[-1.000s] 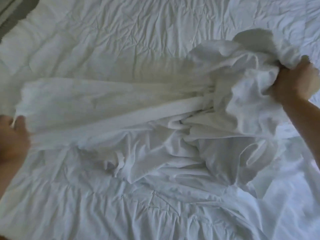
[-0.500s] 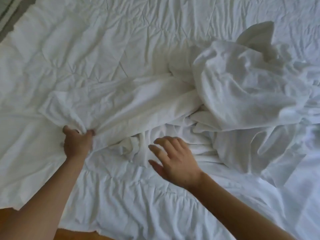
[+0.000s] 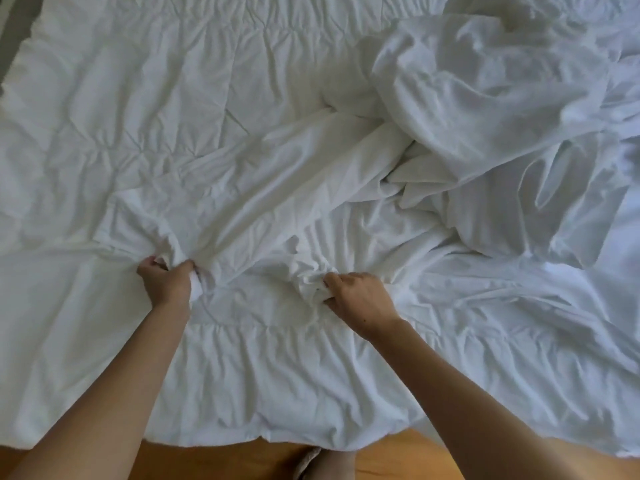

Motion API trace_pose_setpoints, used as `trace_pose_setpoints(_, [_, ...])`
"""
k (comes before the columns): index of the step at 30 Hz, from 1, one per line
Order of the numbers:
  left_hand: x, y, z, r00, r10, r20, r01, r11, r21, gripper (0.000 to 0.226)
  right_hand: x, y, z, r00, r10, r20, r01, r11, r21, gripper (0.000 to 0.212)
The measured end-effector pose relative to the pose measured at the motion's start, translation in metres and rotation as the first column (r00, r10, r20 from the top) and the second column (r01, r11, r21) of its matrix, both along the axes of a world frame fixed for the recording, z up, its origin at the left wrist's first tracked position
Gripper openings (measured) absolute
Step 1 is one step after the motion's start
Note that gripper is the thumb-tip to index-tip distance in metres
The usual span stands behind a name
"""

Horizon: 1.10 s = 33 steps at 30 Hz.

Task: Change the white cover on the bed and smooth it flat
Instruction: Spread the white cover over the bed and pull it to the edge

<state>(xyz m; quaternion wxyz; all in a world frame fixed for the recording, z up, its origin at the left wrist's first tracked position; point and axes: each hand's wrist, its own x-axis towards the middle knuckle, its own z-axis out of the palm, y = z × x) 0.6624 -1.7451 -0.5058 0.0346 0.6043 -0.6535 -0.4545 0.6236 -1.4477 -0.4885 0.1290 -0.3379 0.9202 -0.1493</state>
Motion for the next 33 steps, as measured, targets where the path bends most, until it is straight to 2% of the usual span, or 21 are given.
trace_pose_setpoints(2, [0.004, 0.004, 0.002, 0.998, 0.040, -0.052, -0.036, 0.997, 0.070, 0.051, 0.021, 0.023, 0.001, 0.999, 0.037, 0.015, -0.037, 0.999, 0.025, 0.025])
trace_pose_setpoints(4, [0.010, 0.001, 0.008, 0.991, 0.095, -0.091, -0.071, 0.969, 0.237, 0.046, 0.038, 0.051, 0.001, 0.999, 0.034, -0.011, -0.033, 0.998, 0.059, 0.029])
trace_pose_setpoints(7, [0.036, -0.023, 0.032, 0.991, 0.071, -0.115, -0.016, 0.905, 0.426, 0.042, 0.062, 0.090, 0.017, 0.998, -0.040, -0.057, 0.046, 0.993, 0.111, 0.038])
trace_pose_setpoints(8, [0.049, -0.032, 0.044, 0.986, 0.062, -0.156, 0.011, 0.906, 0.424, 0.038, 0.070, 0.102, 0.022, 0.994, -0.086, -0.060, 0.094, 0.986, 0.140, 0.041])
trace_pose_setpoints(10, [0.074, -0.047, 0.065, 0.975, 0.020, -0.221, 0.051, 0.948, 0.315, 0.029, 0.085, 0.120, 0.030, 0.981, -0.175, -0.082, 0.189, 0.957, 0.219, 0.044])
trace_pose_setpoints(13, [0.103, -0.064, 0.074, 0.975, -0.070, -0.213, 0.116, 0.970, 0.213, 0.031, 0.114, 0.118, 0.026, 0.938, -0.334, -0.096, 0.342, 0.840, 0.421, 0.021])
trace_pose_setpoints(14, [0.107, -0.073, 0.069, 0.977, -0.097, -0.190, 0.137, 0.968, 0.211, 0.030, 0.128, 0.105, 0.022, 0.906, -0.407, -0.119, 0.415, 0.793, 0.446, 0.026])
trace_pose_setpoints(15, [0.110, -0.080, 0.062, 0.980, -0.123, -0.156, 0.157, 0.960, 0.233, 0.028, 0.143, 0.086, 0.016, 0.873, -0.470, -0.131, 0.475, 0.756, 0.451, 0.040])
trace_pose_setpoints(16, [0.111, -0.089, 0.053, 0.983, -0.138, -0.119, 0.165, 0.953, 0.253, 0.029, 0.156, 0.061, 0.012, 0.851, -0.508, -0.133, 0.511, 0.744, 0.430, 0.057])
trace_pose_setpoints(18, [0.111, -0.109, 0.033, 0.981, -0.180, -0.078, 0.194, 0.942, 0.274, 0.044, 0.176, -0.006, 0.007, 0.856, -0.501, -0.128, 0.514, 0.801, 0.307, 0.081])
trace_pose_setpoints(20, [0.104, -0.133, 0.020, 0.951, -0.289, -0.112, 0.306, 0.932, 0.193, 0.069, 0.186, -0.087, 0.002, 0.910, -0.392, -0.133, 0.408, 0.904, 0.126, 0.080])
trace_pose_setpoints(22, [0.088, -0.160, 0.014, 0.869, -0.465, -0.168, 0.483, 0.871, 0.086, 0.085, 0.183, -0.169, -0.004, 0.936, -0.314, -0.159, 0.323, 0.946, 0.035, 0.078])
trace_pose_setpoints(25, [0.054, -0.197, 0.013, 0.685, -0.716, -0.135, 0.714, 0.697, -0.075, 0.093, 0.174, -0.262, -0.019, 0.953, -0.259, -0.157, 0.269, 0.962, 0.041, 0.074])
trace_pose_setpoints(28, [0.008, -0.208, 0.020, 0.402, -0.915, -0.034, 0.891, 0.400, -0.215, 0.088, 0.170, -0.291, -0.023, 0.926, -0.319, -0.204, 0.341, 0.937, 0.081, 0.048])
trace_pose_setpoints(30, [-0.015, -0.201, 0.022, 0.139, -0.989, 0.049, 0.961, 0.122, -0.249, 0.060, 0.176, -0.287, -0.017, 0.861, -0.467, -0.203, 0.491, 0.867, 0.086, 0.031])
trace_pose_setpoints(31, [-0.020, -0.197, 0.024, 0.058, -0.995, 0.083, 0.968, 0.036, -0.248, 0.047, 0.182, -0.284, -0.012, 0.821, -0.543, -0.176, 0.561, 0.825, 0.074, 0.024])
trace_pose_setpoints(32, [-0.021, -0.195, 0.025, 0.044, -0.995, 0.092, 0.968, 0.019, -0.252, 0.040, 0.187, -0.283, -0.008, 0.787, -0.600, -0.143, 0.613, 0.787, 0.072, 0.019])
trace_pose_setpoints(33, [-0.019, -0.194, 0.027, 0.089, -0.994, 0.070, 0.961, 0.067, -0.269, 0.039, 0.192, -0.285, -0.004, 0.765, -0.633, -0.118, 0.643, 0.762, 0.078, 0.016])
